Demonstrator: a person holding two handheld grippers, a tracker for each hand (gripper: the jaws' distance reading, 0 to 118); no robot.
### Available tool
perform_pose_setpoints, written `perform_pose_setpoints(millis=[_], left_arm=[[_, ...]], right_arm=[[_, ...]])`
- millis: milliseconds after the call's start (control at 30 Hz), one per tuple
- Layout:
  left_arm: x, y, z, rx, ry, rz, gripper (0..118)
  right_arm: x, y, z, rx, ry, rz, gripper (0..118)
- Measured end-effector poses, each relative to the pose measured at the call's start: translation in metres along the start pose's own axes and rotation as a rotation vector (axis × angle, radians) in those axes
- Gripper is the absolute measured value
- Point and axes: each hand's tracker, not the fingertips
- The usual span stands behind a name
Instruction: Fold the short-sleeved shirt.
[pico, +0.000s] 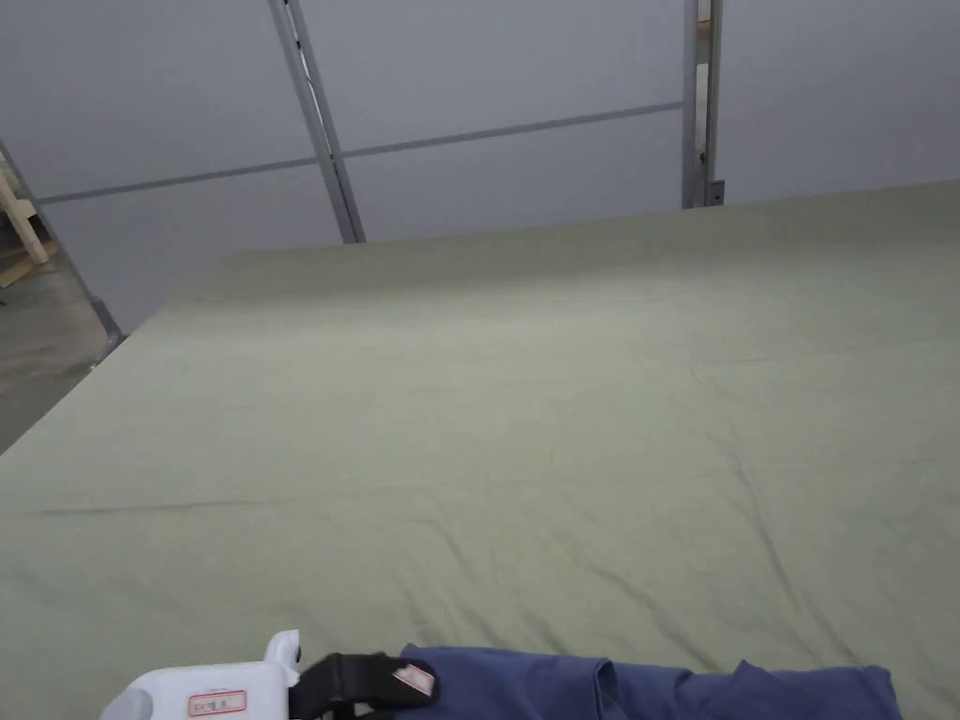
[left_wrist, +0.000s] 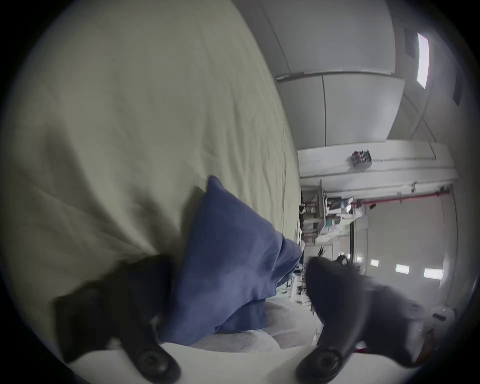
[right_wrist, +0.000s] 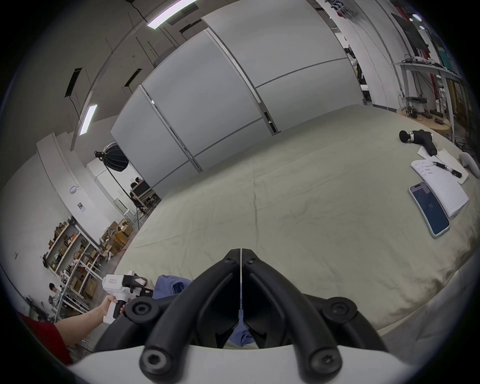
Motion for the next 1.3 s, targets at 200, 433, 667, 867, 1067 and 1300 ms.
perform_pose_setpoints(millis=[200, 433, 667, 867, 1067, 1300], left_arm=[[0.015, -0.002, -0.005, 0.031, 0.133, 0.026, 9], [0.135, -0.033, -0.015, 0.015, 0.178, -0.120, 9], [0.242, -0.068, -0.142, -0.162, 0.089, -0.309, 9], [0.235, -0.096, -0.245, -0.327, 0.198, -0.346, 9], [0.230, -0.084, -0.208, -0.222, -0.014, -0.212, 118], [0.244, -0.078, -0.226, -0.239, 0.128, -0.211, 0]], right_arm=[[-0.001, -0.003, 0.001, -0.003, 0.014, 0.007, 3], [0.007, -0.001, 0.013, 0.015, 0.028, -0.005, 3], [0.015, -0.003, 0.035, 0.053, 0.027, -0.032, 3], [0.029, 0.000, 0.056, 0.077, -0.003, -0.062, 3], [0.043, 0.001, 0.066, 0.077, -0.033, -0.041, 3], [0.052, -0.006, 0.060, 0.059, -0.025, -0.070, 3]])
